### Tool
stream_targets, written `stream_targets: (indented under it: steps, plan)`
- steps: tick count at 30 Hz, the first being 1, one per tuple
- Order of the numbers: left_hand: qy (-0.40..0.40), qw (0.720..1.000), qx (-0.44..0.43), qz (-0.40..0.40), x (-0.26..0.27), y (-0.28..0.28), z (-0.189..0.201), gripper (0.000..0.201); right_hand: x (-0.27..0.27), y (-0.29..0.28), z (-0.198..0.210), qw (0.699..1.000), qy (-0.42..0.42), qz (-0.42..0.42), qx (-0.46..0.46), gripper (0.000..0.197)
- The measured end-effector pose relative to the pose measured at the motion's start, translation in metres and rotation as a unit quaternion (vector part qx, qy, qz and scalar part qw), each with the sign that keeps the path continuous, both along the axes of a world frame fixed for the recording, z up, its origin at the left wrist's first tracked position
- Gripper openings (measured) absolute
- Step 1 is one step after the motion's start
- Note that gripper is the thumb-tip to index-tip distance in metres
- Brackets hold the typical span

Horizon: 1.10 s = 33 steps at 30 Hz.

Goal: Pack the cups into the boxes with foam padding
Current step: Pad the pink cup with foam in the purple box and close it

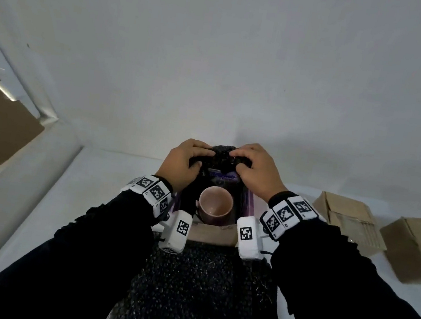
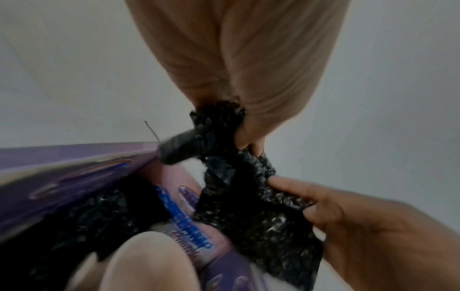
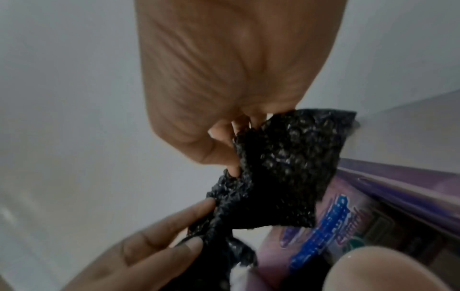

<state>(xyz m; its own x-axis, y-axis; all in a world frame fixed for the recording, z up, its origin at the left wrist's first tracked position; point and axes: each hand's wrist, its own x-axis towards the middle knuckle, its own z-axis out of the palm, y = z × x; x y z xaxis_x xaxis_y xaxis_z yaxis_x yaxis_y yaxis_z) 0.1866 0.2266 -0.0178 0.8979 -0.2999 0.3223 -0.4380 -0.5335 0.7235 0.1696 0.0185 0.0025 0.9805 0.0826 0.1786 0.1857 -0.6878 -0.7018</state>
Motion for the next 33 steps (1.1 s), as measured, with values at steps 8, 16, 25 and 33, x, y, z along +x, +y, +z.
stream_targets:
  steps: [8,16,25,33]
  plan:
    - [-0.018,0.979,0.205,0.001,0.019,-0.014,-0.035,0.038,0.006,0.009,-0.038,0.955,-0.038,0.001,-0.294,0.04]
    - [0.051,0.956,0.287,-0.045,0.019,-0.021,-0.052,0.037,0.01,0.023,-0.043,0.955,0.102,0.06,-0.273,0.028]
    - [0.069,0.921,0.381,-0.046,0.02,-0.022,-0.062,0.04,0.015,0.029,-0.061,0.927,0.032,0.022,-0.372,0.023]
    - [-0.017,0.863,0.501,-0.064,0.015,-0.026,-0.071,0.031,0.016,0.036,-0.064,0.926,0.092,0.067,-0.361,0.043]
